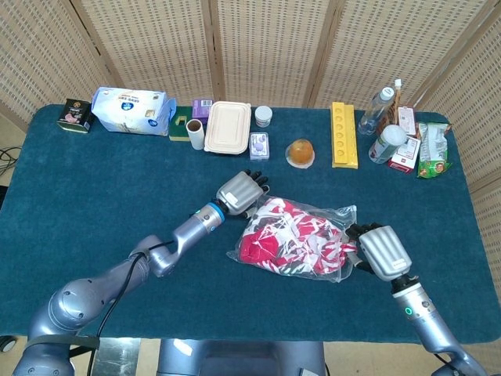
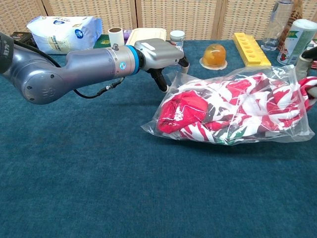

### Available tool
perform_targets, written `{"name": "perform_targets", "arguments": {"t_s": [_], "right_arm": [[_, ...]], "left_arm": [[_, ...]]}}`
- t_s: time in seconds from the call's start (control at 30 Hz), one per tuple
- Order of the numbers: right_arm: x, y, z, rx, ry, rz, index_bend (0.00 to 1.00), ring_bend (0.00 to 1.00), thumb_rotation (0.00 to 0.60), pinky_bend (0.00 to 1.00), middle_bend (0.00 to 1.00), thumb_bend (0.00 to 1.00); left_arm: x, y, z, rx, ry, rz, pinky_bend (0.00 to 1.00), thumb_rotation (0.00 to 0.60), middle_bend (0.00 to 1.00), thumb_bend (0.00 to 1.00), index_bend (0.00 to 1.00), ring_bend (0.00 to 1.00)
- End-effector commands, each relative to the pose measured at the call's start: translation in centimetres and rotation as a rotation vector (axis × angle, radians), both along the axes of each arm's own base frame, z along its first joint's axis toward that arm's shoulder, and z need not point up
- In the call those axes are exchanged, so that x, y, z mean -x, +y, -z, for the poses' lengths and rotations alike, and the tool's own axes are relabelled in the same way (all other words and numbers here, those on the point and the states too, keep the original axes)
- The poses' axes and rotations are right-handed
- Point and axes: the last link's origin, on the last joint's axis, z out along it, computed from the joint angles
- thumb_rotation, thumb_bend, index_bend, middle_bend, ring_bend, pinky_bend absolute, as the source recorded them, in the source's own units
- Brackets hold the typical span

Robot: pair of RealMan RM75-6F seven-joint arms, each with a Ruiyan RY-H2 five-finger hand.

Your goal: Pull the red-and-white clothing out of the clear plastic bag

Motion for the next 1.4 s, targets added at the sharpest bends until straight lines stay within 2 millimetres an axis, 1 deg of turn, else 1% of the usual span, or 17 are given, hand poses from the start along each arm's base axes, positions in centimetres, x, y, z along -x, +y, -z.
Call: {"name": "perform_targets", "arguments": {"t_s": [0.03, 0.27, 0.4, 0.43, 0.57, 0.6, 0.77, 0.87, 1.07, 1.1, 1.2, 1.3, 1.37, 1.4], "right_arm": [[0.1, 0.0, 0.0, -0.001, 0.000, 0.003, 0.64, 0.60, 0.600, 0.58, 0.51, 0.51], [0.2, 0.1, -0.2, 0.000, -0.005, 0.008, 0.64, 0.60, 0.600, 0.58, 0.52, 0.51], [0.2, 0.1, -0.2, -0.001, -0.005, 0.008, 0.65, 0.60, 0.600, 0.58, 0.52, 0.51], [0.2, 0.2, -0.2, -0.001, -0.007, 0.007, 0.65, 0.61, 0.600, 0.58, 0.52, 0.51], [0.2, 0.2, -0.1, -0.008, -0.011, 0.008, 0.65, 0.61, 0.600, 0.58, 0.52, 0.51], [0.0, 0.4, 0.0, -0.011, -0.017, 0.003, 0.65, 0.61, 0.600, 0.58, 0.52, 0.51], [-0.2, 0.6, -0.2, -0.006, -0.025, -0.004, 0.65, 0.61, 0.600, 0.58, 0.53, 0.51], [-0.3, 0.7, -0.5, 0.004, -0.028, -0.008, 0.65, 0.61, 0.600, 0.58, 0.53, 0.51], [-0.5, 0.9, -0.9, 0.024, -0.032, -0.018, 0.66, 0.62, 0.600, 0.58, 0.53, 0.51], [-0.6, 1.0, -1.1, 0.030, -0.032, -0.022, 0.66, 0.62, 0.600, 0.58, 0.53, 0.51], [-0.9, 1.2, -1.3, 0.041, -0.032, -0.031, 0.66, 0.63, 0.600, 0.58, 0.54, 0.51], [-1.1, 1.3, -1.6, 0.056, -0.031, -0.035, 0.66, 0.63, 0.600, 0.58, 0.54, 0.51], [-1.1, 1.4, -1.7, 0.065, -0.030, -0.034, 0.67, 0.63, 0.600, 0.59, 0.54, 0.51], [-1.1, 1.4, -2.0, 0.075, -0.031, -0.030, 0.67, 0.63, 0.600, 0.59, 0.55, 0.51]], "left_arm": [[-0.3, -0.1, 0.3, 0.001, -0.009, 0.005, 0.29, 0.557, 0.21, 0.37, 0.41, 0.17], [-0.2, -0.2, 0.7, 0.007, -0.019, 0.009, 0.29, 0.561, 0.21, 0.46, 0.55, 0.17], [-0.1, -0.3, 0.7, 0.015, -0.044, -0.004, 0.29, 0.600, 0.21, 0.50, 0.61, 0.17], [0.0, -0.3, 0.7, 0.017, -0.049, -0.009, 0.29, 0.600, 0.21, 0.51, 0.63, 0.17], [0.5, -0.4, 0.7, 0.021, -0.060, -0.020, 0.30, 0.600, 0.21, 0.52, 0.66, 0.17], [1.1, -0.5, 0.5, 0.024, -0.069, -0.030, 0.30, 0.600, 0.21, 0.52, 0.66, 0.17], [2.6, -1.1, -0.5, 0.042, -0.099, -0.045, 0.30, 0.600, 0.21, 0.52, 0.66, 0.17], [4.1, -1.5, -1.9, 0.047, -0.121, -0.053, 0.30, 0.600, 0.21, 0.52, 0.66, 0.17], [7.5, -2.6, -5.4, 0.044, -0.148, -0.094, 0.30, 0.600, 0.21, 0.52, 0.66, 0.17], [8.3, -3.0, -6.3, 0.039, -0.160, -0.105, 0.30, 0.600, 0.21, 0.52, 0.66, 0.17], [10.1, -3.9, -8.3, 0.028, -0.180, -0.129, 0.30, 0.600, 0.21, 0.52, 0.66, 0.17], [11.6, -4.8, -9.9, 0.017, -0.194, -0.157, 0.30, 0.600, 0.21, 0.52, 0.66, 0.17], [12.3, -5.3, -10.7, 0.010, -0.201, -0.167, 0.30, 0.600, 0.21, 0.52, 0.66, 0.17], [13.3, -5.7, -11.7, -0.005, -0.211, -0.182, 0.30, 0.600, 0.21, 0.52, 0.66, 0.17]]}}
